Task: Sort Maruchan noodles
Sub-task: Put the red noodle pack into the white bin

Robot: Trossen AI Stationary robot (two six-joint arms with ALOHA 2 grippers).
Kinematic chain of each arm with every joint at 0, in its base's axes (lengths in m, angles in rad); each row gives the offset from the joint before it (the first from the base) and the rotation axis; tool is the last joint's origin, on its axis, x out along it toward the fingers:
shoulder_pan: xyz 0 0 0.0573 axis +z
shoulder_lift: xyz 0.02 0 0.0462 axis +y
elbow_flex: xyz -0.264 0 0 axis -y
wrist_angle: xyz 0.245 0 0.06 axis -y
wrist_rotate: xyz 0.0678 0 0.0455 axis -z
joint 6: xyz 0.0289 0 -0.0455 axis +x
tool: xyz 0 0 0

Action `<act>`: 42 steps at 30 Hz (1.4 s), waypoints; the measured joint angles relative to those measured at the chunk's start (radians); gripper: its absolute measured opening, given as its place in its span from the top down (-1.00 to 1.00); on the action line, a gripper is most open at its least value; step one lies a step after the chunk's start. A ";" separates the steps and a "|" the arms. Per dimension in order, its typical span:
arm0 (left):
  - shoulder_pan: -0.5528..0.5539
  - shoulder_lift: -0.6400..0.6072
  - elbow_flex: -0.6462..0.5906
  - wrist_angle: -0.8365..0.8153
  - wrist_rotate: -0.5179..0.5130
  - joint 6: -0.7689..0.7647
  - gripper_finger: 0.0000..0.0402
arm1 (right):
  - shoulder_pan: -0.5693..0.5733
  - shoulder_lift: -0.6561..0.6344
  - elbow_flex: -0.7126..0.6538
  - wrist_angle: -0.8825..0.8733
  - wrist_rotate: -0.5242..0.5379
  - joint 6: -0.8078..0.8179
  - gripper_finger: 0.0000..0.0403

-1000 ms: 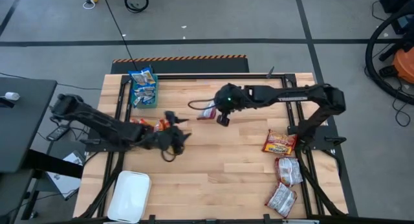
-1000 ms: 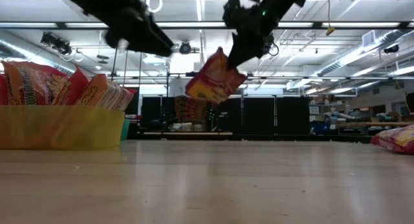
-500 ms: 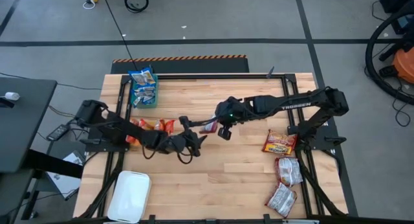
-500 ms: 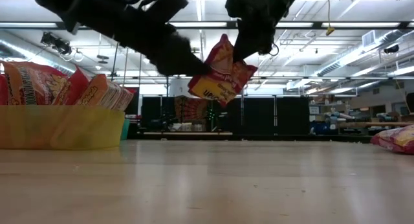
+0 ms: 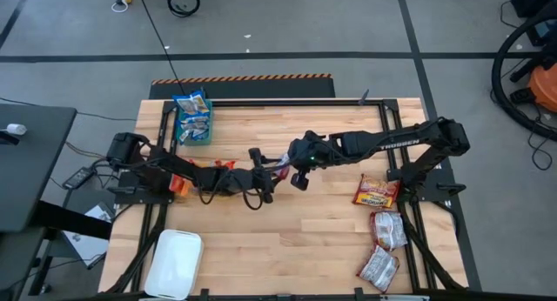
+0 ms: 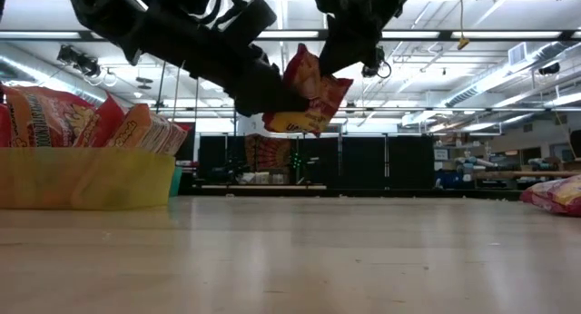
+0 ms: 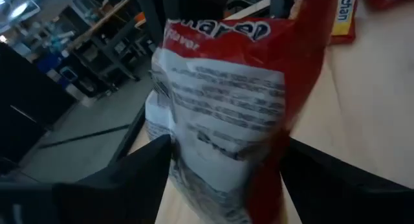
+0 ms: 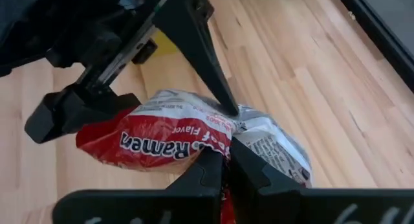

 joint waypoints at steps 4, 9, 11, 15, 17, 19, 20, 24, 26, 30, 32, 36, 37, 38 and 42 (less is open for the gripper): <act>-0.011 0.000 0.000 0.012 -0.003 0.018 -0.20 | -0.001 0.000 0.000 0.002 0.038 -0.002 0.92; -0.030 -0.010 0.000 0.005 -0.020 -0.013 0.20 | -0.002 0.000 0.000 -0.003 0.046 -0.004 0.85; -0.035 -0.026 0.000 -0.015 -0.020 -0.036 0.35 | -0.002 0.000 0.000 -0.002 0.050 -0.018 0.75; -0.036 -0.099 0.019 -0.180 -0.016 -0.078 0.53 | -0.008 -0.029 0.000 -0.007 0.055 -0.052 0.49; -0.036 -0.145 0.049 -0.308 -0.015 -0.101 0.56 | -0.008 -0.072 0.000 -0.013 0.059 -0.069 0.35; -0.041 -0.196 0.098 -0.473 -0.014 -0.135 0.56 | -0.008 -0.129 0.000 -0.023 0.079 -0.096 0.23; -0.045 -0.222 0.130 -0.573 -0.010 -0.152 0.55 | -0.005 -0.160 0.000 -0.024 0.092 -0.106 0.19; -0.065 -0.298 0.311 -0.981 0.118 -0.257 0.55 | 0.034 -0.268 0.000 -0.034 0.171 -0.135 0.08; -0.085 -0.313 0.415 -1.175 0.216 -0.324 0.55 | 0.061 -0.309 -0.015 -0.032 0.232 -0.142 0.08; -0.162 -0.330 0.601 -1.504 0.426 -0.470 0.54 | 0.110 -0.360 -0.098 -0.013 0.327 -0.087 0.09; -0.223 -0.330 0.671 -1.650 0.538 -0.562 0.54 | 0.136 -0.376 -0.163 0.034 0.353 -0.030 0.09; -0.370 -0.333 0.735 -1.779 0.755 -0.810 0.54 | 0.200 -0.381 -0.316 0.208 0.362 0.071 0.09; -0.414 -0.333 0.737 -1.791 0.783 -0.881 0.54 | 0.219 -0.372 -0.353 0.268 0.363 0.090 0.09; -0.462 -0.332 0.738 -1.790 0.793 -0.942 0.54 | 0.237 -0.360 -0.384 0.338 0.363 0.107 0.09; -0.655 -0.321 0.738 -1.784 0.745 -1.138 0.54 | 0.317 -0.267 -0.448 0.556 0.388 0.148 0.09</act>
